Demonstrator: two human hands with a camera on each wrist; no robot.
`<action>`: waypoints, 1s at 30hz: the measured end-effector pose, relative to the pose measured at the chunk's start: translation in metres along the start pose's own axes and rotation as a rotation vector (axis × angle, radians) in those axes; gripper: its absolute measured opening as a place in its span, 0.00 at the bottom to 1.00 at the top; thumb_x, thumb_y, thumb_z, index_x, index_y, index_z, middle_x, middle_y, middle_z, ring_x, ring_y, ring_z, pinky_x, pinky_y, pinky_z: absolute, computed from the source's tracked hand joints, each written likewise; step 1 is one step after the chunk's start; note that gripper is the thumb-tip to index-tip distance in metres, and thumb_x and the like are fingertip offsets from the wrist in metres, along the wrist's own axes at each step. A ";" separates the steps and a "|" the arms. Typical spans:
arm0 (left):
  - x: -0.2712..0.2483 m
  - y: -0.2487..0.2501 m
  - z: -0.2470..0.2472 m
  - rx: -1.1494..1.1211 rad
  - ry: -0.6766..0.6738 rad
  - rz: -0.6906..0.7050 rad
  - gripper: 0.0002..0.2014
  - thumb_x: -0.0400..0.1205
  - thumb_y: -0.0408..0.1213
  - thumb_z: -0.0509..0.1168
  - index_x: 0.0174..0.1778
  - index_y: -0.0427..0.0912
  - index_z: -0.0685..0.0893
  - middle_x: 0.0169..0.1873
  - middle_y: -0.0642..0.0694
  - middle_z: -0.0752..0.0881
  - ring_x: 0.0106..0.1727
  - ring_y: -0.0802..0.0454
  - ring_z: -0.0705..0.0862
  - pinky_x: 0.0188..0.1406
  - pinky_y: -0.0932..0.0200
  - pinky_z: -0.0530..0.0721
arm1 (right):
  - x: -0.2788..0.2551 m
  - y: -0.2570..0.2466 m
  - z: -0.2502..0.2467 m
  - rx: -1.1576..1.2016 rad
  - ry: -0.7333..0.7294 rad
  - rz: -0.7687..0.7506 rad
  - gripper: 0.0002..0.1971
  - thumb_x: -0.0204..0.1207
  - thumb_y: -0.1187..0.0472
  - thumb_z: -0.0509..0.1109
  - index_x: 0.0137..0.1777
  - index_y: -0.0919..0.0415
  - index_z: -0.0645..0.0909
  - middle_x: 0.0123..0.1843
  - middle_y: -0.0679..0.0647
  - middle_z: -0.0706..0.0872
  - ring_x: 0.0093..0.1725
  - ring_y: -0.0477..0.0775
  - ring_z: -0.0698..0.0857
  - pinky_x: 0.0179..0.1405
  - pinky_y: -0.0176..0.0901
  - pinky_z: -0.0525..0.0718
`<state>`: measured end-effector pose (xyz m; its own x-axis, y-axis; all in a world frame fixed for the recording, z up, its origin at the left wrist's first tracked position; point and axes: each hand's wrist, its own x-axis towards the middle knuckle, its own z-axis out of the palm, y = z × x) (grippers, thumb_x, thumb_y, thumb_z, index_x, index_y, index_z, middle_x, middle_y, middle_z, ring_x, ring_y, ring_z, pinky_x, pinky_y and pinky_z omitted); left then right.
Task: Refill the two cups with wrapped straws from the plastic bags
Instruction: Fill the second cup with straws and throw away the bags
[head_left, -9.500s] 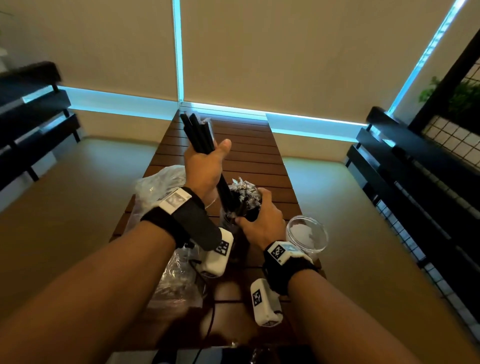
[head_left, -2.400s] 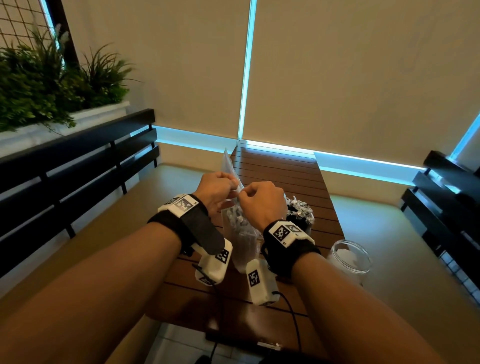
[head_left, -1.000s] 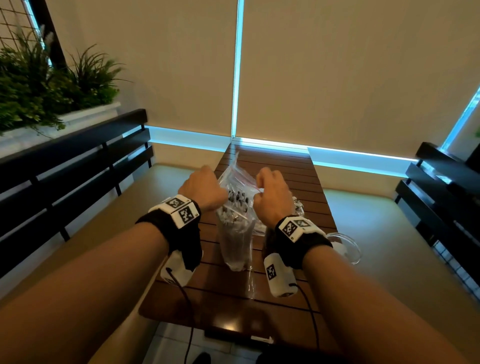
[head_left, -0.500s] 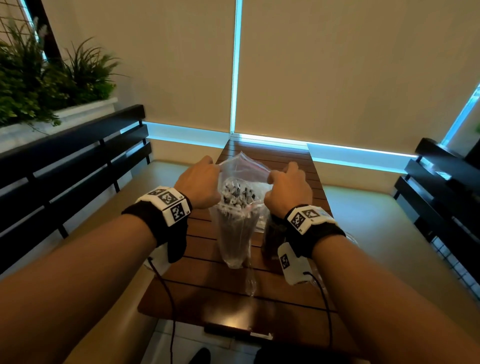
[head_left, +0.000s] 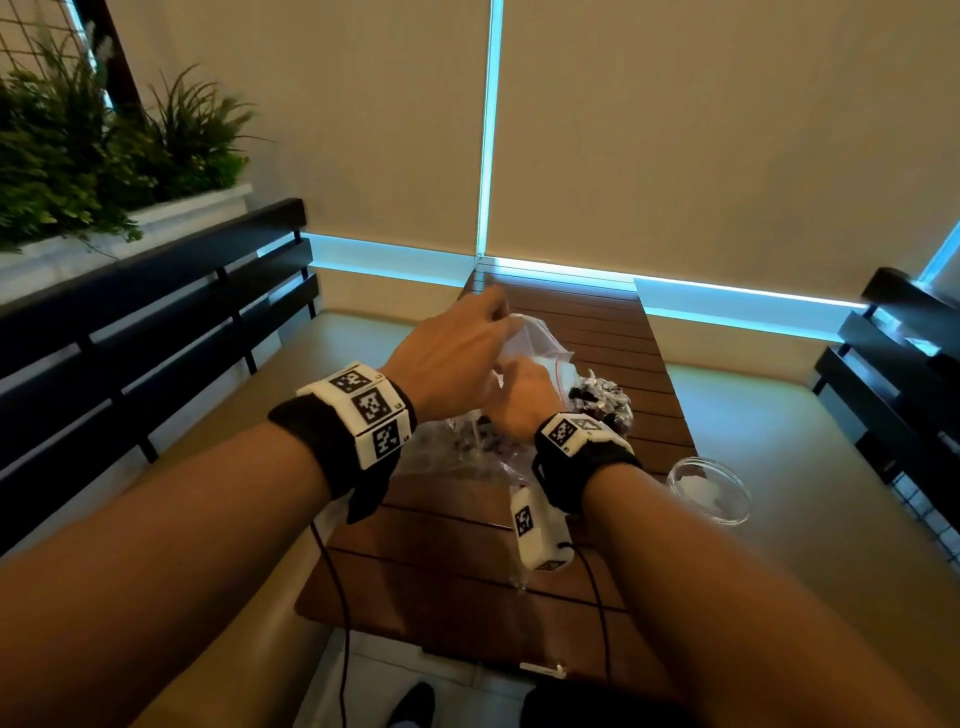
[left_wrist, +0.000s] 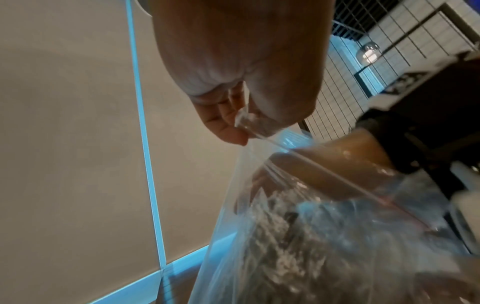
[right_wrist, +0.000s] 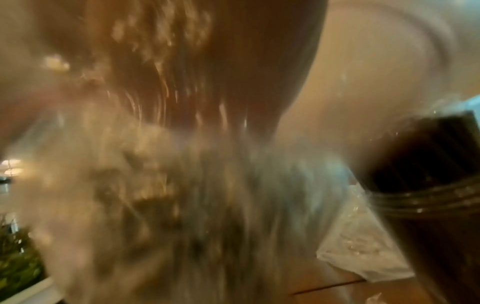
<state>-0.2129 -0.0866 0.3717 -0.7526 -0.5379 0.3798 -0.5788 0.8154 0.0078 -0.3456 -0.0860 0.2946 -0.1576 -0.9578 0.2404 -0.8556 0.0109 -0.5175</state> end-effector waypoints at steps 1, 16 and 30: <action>-0.004 -0.001 0.005 0.006 -0.043 0.024 0.25 0.81 0.41 0.69 0.74 0.40 0.76 0.66 0.42 0.74 0.58 0.46 0.78 0.50 0.52 0.86 | 0.000 0.000 0.005 -0.037 -0.044 0.026 0.13 0.81 0.54 0.62 0.54 0.61 0.83 0.46 0.57 0.85 0.50 0.60 0.86 0.39 0.45 0.76; -0.010 -0.013 0.032 -0.089 -0.249 0.013 0.29 0.79 0.30 0.67 0.79 0.47 0.74 0.66 0.48 0.73 0.60 0.48 0.79 0.52 0.60 0.77 | -0.032 0.018 0.002 -0.435 -0.029 -0.105 0.14 0.81 0.47 0.65 0.50 0.56 0.85 0.49 0.54 0.86 0.50 0.58 0.85 0.50 0.53 0.82; -0.015 -0.014 0.027 -0.056 -0.238 0.070 0.31 0.80 0.25 0.63 0.80 0.48 0.72 0.68 0.49 0.74 0.64 0.50 0.76 0.51 0.61 0.75 | -0.018 0.004 0.017 -0.513 -0.403 0.091 0.23 0.80 0.45 0.62 0.67 0.59 0.79 0.62 0.58 0.83 0.62 0.61 0.83 0.49 0.50 0.76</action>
<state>-0.2021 -0.0963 0.3409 -0.8470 -0.5093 0.1524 -0.5092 0.8596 0.0426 -0.3383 -0.0739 0.2744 -0.1288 -0.9781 -0.1633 -0.9897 0.1371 -0.0406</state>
